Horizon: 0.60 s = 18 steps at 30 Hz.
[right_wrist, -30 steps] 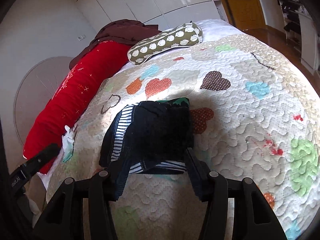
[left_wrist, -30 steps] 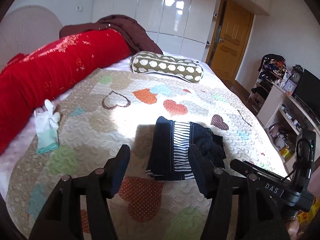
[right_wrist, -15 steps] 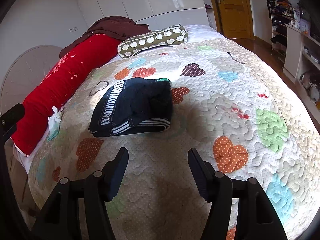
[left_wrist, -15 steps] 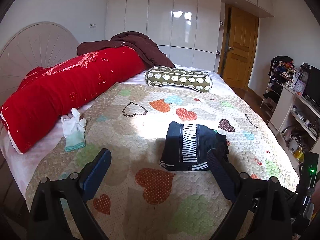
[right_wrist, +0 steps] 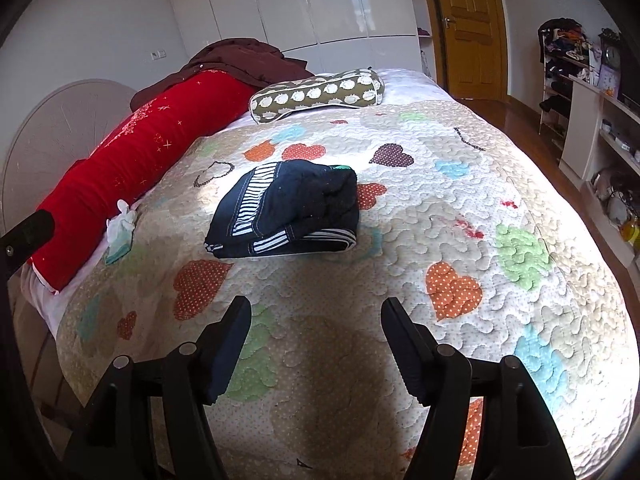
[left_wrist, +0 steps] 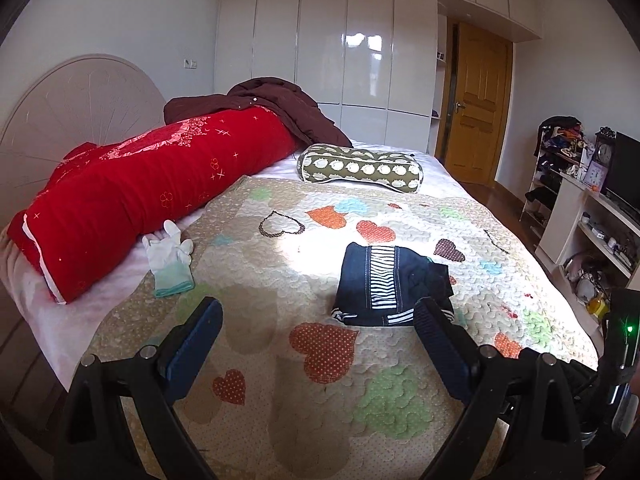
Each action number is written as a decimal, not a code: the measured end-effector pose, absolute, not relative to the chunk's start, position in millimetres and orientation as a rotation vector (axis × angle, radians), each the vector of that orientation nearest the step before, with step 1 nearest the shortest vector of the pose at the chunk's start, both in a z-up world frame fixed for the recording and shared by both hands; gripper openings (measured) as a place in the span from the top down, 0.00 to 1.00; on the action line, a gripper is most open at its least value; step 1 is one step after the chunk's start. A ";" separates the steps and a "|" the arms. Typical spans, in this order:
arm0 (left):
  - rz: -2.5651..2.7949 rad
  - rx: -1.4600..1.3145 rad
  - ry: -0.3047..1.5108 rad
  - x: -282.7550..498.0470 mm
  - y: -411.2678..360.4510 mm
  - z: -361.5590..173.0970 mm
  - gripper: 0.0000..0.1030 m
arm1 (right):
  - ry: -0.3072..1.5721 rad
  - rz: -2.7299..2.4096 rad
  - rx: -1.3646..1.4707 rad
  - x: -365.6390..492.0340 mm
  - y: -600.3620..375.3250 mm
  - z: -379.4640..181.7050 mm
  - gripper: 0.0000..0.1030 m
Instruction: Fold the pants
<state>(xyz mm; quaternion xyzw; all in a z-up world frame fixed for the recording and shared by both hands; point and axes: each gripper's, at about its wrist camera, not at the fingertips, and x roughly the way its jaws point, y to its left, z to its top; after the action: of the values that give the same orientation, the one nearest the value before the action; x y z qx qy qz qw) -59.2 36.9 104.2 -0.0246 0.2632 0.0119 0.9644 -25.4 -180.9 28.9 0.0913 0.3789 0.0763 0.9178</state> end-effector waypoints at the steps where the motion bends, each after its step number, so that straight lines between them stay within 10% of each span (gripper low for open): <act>1: 0.029 -0.048 0.530 -59.4 37.2 104.2 0.07 | 0.780 0.155 0.180 -24.9 -178.8 29.1 0.29; 18: 0.070 -0.029 0.530 -62.2 35.9 97.0 0.07 | 0.808 0.121 0.115 -22.4 -167.9 20.3 0.28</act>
<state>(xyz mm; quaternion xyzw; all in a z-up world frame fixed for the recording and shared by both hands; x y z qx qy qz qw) -62.2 35.9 97.0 -0.0143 0.2617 0.0347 0.9644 -22.4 -167.9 20.3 0.0558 0.3925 0.0586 0.9162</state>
